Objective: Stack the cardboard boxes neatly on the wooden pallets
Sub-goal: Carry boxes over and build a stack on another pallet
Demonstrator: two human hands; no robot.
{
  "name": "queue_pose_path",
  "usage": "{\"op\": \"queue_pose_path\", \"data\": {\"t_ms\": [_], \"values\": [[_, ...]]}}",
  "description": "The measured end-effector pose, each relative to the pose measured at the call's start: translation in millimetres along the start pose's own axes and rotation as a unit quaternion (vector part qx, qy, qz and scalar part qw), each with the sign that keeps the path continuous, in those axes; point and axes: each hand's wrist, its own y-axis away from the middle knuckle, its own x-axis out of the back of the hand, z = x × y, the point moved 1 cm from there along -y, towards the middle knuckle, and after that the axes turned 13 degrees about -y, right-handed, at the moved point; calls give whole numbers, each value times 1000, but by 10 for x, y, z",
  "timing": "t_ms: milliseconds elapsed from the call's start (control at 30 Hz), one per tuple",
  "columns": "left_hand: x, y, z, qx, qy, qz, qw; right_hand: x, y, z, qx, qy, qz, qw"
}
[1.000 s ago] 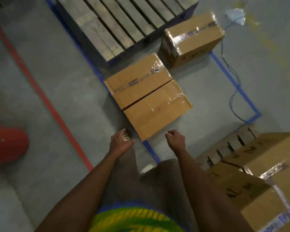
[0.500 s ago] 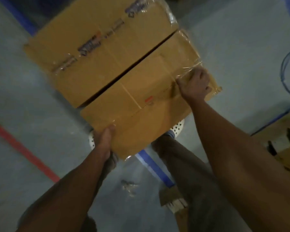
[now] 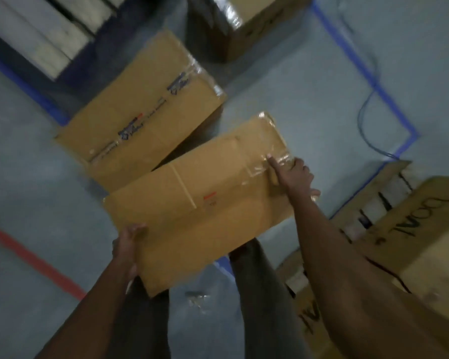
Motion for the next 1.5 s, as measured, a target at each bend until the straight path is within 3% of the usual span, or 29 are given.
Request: {"op": "queue_pose_path", "data": {"t_ms": [200, 367, 500, 667, 800, 900, 1133, 1267, 1500], "values": [[579, 1667, 515, -180, -165, 12, 970, 1425, 1454, 677, -68, -148, 28, 986], [272, 2847, 1336, -293, -264, 82, 915, 2183, 2260, 1296, -146, -332, 22, 932], [-595, 2371, 2276, -357, -335, 128, 863, 2506, 2399, 1773, -185, -479, 55, 856], [-1820, 4165, 2401, -497, -431, 72, 750, 2846, 2287, 2144, -209, -524, 117, 817], [-2614, 4830, 2512, -551, -454, 49, 698, 3266, 2341, 2152, -214, -573, 164, 774], [-3231, 5257, 2576, -592, -480, 19, 647, 3488, 2218, 2241, -232, -609, 155, 743], [-5015, 5779, 2888, -618, -558, -48, 552, 3693, 1427, 2446, -309, -668, 131, 665], [-6077, 6057, 2937, -609, -603, -72, 510, 4040, 1012, 2415, -370, -701, 210, 572], [-7624, 6736, 2760, -629, -654, -130, 399, 4655, 715, 2360, -493, -675, 297, 461]]}}
